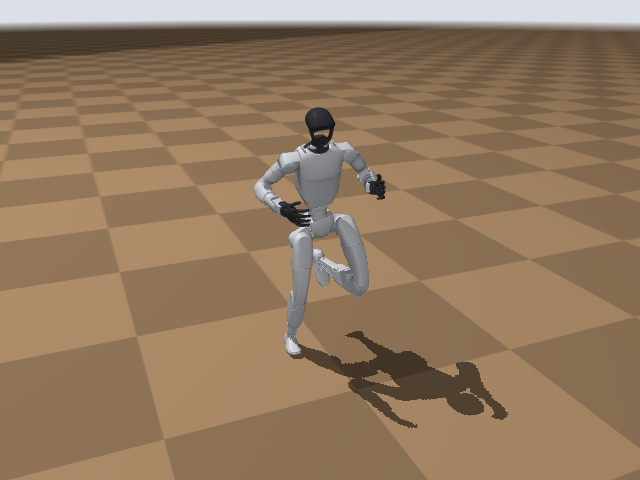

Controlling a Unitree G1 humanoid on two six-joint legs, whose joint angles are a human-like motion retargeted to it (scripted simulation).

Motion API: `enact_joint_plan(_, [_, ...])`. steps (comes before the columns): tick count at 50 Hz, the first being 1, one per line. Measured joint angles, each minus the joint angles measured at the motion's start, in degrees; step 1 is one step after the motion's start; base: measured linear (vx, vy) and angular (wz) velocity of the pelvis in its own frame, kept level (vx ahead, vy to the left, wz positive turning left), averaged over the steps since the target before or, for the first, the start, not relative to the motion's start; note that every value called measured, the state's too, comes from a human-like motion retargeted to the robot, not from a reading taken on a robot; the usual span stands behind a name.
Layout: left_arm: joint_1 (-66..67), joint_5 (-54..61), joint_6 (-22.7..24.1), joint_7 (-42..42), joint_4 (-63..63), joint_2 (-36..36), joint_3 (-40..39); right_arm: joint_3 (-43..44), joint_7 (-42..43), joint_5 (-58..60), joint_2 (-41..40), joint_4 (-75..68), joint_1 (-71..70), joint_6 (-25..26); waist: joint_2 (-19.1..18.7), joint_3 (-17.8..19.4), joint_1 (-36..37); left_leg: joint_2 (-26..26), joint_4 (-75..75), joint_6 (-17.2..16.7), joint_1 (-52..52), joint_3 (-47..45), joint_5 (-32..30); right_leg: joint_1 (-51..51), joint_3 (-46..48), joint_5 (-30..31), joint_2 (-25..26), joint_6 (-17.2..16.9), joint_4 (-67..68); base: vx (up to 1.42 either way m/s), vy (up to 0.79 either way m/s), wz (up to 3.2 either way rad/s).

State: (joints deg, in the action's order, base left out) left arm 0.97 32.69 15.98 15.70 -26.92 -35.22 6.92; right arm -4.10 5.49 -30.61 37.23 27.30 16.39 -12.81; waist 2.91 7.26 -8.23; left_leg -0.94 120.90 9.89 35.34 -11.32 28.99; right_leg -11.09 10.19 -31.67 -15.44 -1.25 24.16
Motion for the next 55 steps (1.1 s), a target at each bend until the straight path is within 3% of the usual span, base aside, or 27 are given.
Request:
enact_joint_plan(3, [23.45,-1.34,-1.41,0.31,9.68,0.17,-7.57,-8.18,3.97,6.72,-1.56,-3.91,-27.72,-0.8,1.75,1.69,9.33,-1.53,10.76,-1.04,19.41,-1.94,1.59,-2.16,-5.22,-6.9,0.75,2.09,9.58,0.99,-0.19,-1.35])
enact_joint_plan(5, [36.12,3.09,-1.97,-1.98,13.65,1.13,-11.55,-10.46,4.32,10.25,-4.01,-3.38,-44.23,-0.58,3.8,1.45,16.08,-1.57,6.73,-2.15,26.72,-2.61,1.27,0.77,-9.02,-4.63,0.84,0.96,8.83,1.23,-0.1,-1.62])
enact_joint_plan(7, [44.18,6.55,-2.7,-5.0,15.04,-1.74,-13.2,-11.65,6.7,14.87,-6.27,-2.63,-55.62,-0.13,6.42,-0.63,23.57,1.4,-4.63,-0.49,28.3,-3.78,0.21,6.02,-11.93,4.19,0.24,-0.53,2.56,1.39,-0.01,-1.34])
enact_joint_plan(10, [51.89,3.86,-3.39,-10.87,14.79,-8.47,-14.95,-14.44,11.17,18.94,-6.34,-0.67,-64.74,-0.38,10.39,-4.44,33.27,5.79,-30.76,2.38,23.09,-8.62,-4.64,13.72,-14.69,25.46,-2.02,-3.86,-8.37,1.47,0.14,-1.02])
enact_joint_plan(12, [55.52,1.47,-3.26,-14.16,13.45,-10.25,-17.21,-16.23,11.73,20.63,-4.73,0.44,-67.76,-0.84,11.49,-5.36,37.32,4.26,-54.65,-0.58,14.69,-9.98,-12.27,18.52,-16.47,35.05,-2.99,-6.35,-13.07,1.48,0.25,-1.14])
enact_joint_plan(15, [57.47,1.27,-3.87,-15.08,10.14,-9.81,-20.61,-16.88,10.75,19.25,-2.66,2.3,-67.3,-1.69,6.34,-4.83,40.34,3.47,-91.46,-8.71,-3.25,-4.19,-23.72,25.63,-17.68,34.63,1.26,-5.9,-10.9,1.48,0.34,-1.34])
enact_joint_plan(18, [53.15,-0.91,-4.06,-12.72,7.25,-7.25,-19.57,-14.51,7.53,11.29,-2.01,4.47,-56.29,-2.9,-2.99,-3.68,37.19,10.13,-107.89,-13.62,-19.87,-3.64,-28.58,28.91,-14.2,27.18,8.72,-2.51,7.14,1.44,0.46,-0.36])
enact_joint_plan(20, [46.01,-3.51,-2.99,-9.02,6.6,-4.59,-16.32,-12.36,4.91,9.48,-1.69,4.1,-47.44,-2.38,-4.54,-2.58,32.63,10.63,-107.76,-13.22,-25.62,-4.34,-20.47,22.76,-10.56,18.64,8.63,-0.6,30.44,1.28,0.44,0.45])
enact_joint_plan(23, [24.63,-6.04,-1.03,0.99,8.37,-0.66,-9.9,-8.67,4.89,12.1,-1.9,-0.64,-32.76,-2.28,-0.41,0.13,23.7,5.47,-96.84,-4.86,-24.71,-1.03,0.68,6.2,-11.21,6.0,7.01,-0.44,66.93,1.08,0.3,1.0])
enact_joint_plan(25, [6.58,-7.53,-0.6,6.58,9.32,1.25,-7.51,-6.04,5.01,9.58,-2.6,-3.61,-19.95,-2.99,0.62,1.97,17.19,3.81,-86.86,0.89,-22.33,2.5,9.42,-3.74,-11.01,0.29,9.96,-1.18,83.89,1.02,0.16,1.5])
enact_joint_plan(28, [-21.7,-9.62,0.03,11.49,10.8,3.66,-7.93,-1.09,0.44,-0.03,1.39,-1.52,0.15,-4.4,-2.6,2.24,6.71,4.53,-83.71,1.11,-23.56,6.86,13.1,-18.24,-6.33,-3.81,12.27,-0.82,92.91,1.11,0.12,1.44])
enact_joint_plan(30, [-35.14,-11.19,1.63,14.85,10.8,3.08,-9.45,1.8,-1.69,-2.33,7.37,1.12,11.35,-5.47,-5.5,1.21,-2.03,5.1,-89.75,-1.51,-28.46,9.22,9.9,-25.21,-2.58,-4.87,10.11,0.57,89.73,1.24,0.05,1.35])
enact_joint_plan(33, [-45.66,-12.31,4.04,17.83,10.13,-1.34,-9.59,7.81,-3.7,-3.3,13.16,2.34,24.07,-5.79,-10.23,-0.16,-13.42,7.73,-101.21,-8.14,-36.56,12.4,-5.22,-28.69,4.65,-1.43,5.52,3.21,72.2,1.32,-0.12,1.14])
enact_joint_plan(36, [-48.02,-12.87,4.8,15.88,9.11,-3.72,-8.78,12.25,-6.04,-2.14,13.23,2.26,32.33,-5.05,-13.28,-1.55,-18.7,9.99,-109.29,-13.53,-43.11,15.1,-24.37,-25.06,9.41,11.58,6.29,2.1,43.6,1.38,-0.29,0.58])
enact_joint_plan(38, [-46.52,-13.09,4.82,13.35,8.1,-3.34,-9.26,13.98,-7.66,1.12,12.27,2.23,34.3,-4.61,-12.33,-2.69,-19.23,8.81,-110.53,-13.18,-46.97,15.18,-30.22,-19.56,8.06,22.71,7.87,-1.27,20.63,1.41,-0.35,0.18])
enact_joint_plan(40, [-42.03,-12.09,4.75,11.09,6.35,-1.45,-10.84,15.96,-9.01,6.7,11.41,1.92,33.27,-3.49,-8.03,-2.88,-18.52,5.32,-104.47,-9.96,-50.58,12.68,-28.14,-11.29,2.92,30.26,7.46,-5.47,-0.58,1.42,-0.37,-0.03])
enact_joint_plan(43, [-32.46,-10.02,4.0,7.42,4.13,2.37,-12.72,17.34,-9.62,9.53,8.73,-0.72,25.07,-0.68,-0.36,-0.46,-15.11,1.11,-71.51,-4.62,-45.33,7.62,-15.69,-2.03,-0.82,33.32,2.54,-8.56,-11.74,1.32,-0.33,-0.44])
enact_joint_plan(45, [-24.13,-8.71,2.59,5.51,3.43,4.3,-13.74,16.85,-6.5,6.63,5.99,-3.39,17.88,-0.35,0.23,0.57,-11.39,3.03,-42.59,-1.79,-34.19,5.67,-6.99,-0.25,0.65,25.46,2.44,-6.7,-9.43,1.15,-0.27,-0.58])
enact_joint_plan(47, [-12.44,-8.05,1.12,5.49,3.75,5.04,-14.77,15.5,-1.14,3.88,3.55,-5.38,7.87,-1.97,-0.59,2.14,-6.24,5.28,-17.4,0.19,-21.74,5.47,-0.62,-1.42,0.19,10.82,4.0,-2.5,-1.65,1.09,-0.21,-0.89])
enact_joint_plan(48, [-4.59,-7.59,0.3,6.52,4.03,5.18,-15.62,15.03,1.55,3.47,3.08,-5.65,2.16,-2.79,-0.68,3.17,-3.17,6.14,-7.54,-0.16,-16.33,4.62,1.42,-2.65,-1.52,4.13,4.55,0.3,3.98,1.08,-0.15,-1.27])
enact_joint_plan(50, [9.82,-6.74,-0.83,5.48,6.48,5.68,-15.39,13.19,5.34,5.15,2.8,-5.9,-12.71,-2.81,1.16,4.64,3.04,4.37,7.07,3.98,-3.46,2.28,6.13,-5.97,-5.12,-3.18,4.03,2.78,12.72,1.03,-0.12,-1.31])
enact_joint_plan(53, [27.48,-6.18,-1.16,3.4,10.5,1.68,-13.41,8.54,11.31,5.99,4.75,-3.95,-32.8,-5.19,4.15,3.2,13.86,4.47,10.46,4.49,12.69,-1.63,7.18,-3.34,-8.75,-4.01,3.78,2.03,11.63,1.16,-0.03,-1.2])
enact_joint_plan(55, [36.63,-6.74,-1.94,2.96,12.23,-2.54,-12.15,4.81,17.79,6.7,6.79,-2.2,-42.38,-6.31,6.07,0.28,21.67,4.1,3.46,2.97,19.37,-2.59,6.13,2.14,-10.77,1.67,3.83,-0.21,3.97,1.32,0.07,-1.11])
